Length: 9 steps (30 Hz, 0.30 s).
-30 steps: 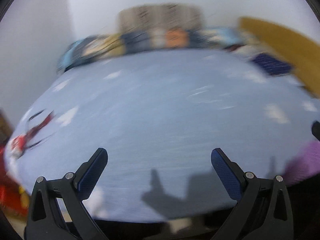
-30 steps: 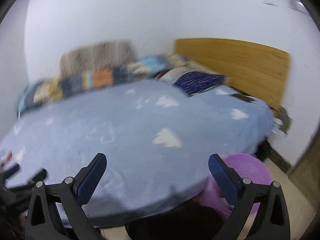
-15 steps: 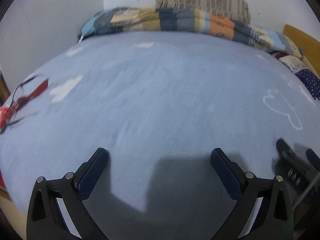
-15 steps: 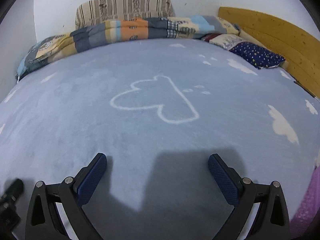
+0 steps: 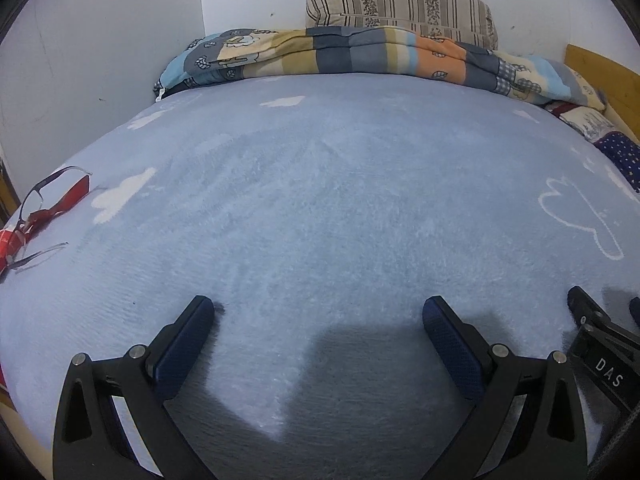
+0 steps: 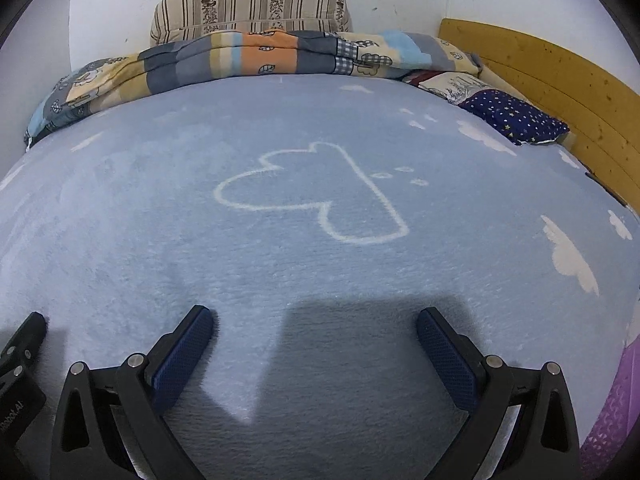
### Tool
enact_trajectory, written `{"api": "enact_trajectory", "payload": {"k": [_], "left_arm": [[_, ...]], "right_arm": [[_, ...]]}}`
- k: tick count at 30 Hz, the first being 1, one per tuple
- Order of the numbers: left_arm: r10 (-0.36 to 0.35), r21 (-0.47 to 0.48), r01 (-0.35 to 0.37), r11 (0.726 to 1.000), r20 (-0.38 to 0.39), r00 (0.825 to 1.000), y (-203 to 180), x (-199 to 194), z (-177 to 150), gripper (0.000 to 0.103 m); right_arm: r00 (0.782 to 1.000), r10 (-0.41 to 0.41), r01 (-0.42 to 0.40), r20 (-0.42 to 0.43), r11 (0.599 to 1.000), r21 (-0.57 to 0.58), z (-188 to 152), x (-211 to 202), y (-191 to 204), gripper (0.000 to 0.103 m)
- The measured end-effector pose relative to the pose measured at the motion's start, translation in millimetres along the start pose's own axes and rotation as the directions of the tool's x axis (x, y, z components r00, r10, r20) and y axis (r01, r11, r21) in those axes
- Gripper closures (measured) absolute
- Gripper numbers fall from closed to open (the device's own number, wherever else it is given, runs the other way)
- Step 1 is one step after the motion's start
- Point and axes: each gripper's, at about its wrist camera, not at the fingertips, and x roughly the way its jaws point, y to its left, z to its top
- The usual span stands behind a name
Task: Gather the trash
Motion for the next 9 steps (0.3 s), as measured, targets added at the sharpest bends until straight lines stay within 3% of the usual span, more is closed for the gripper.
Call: {"api": "enact_trajectory", "payload": {"k": [9], "left_arm": [[-0.013, -0.009, 0.013, 1.0, -0.013, 1.0, 2.5, 1.8, 0.0, 0.0]], "right_arm": [[1.0, 0.002, -0.002, 0.0, 1.0, 0.002, -1.0, -0.8, -0.9, 0.001]]}}
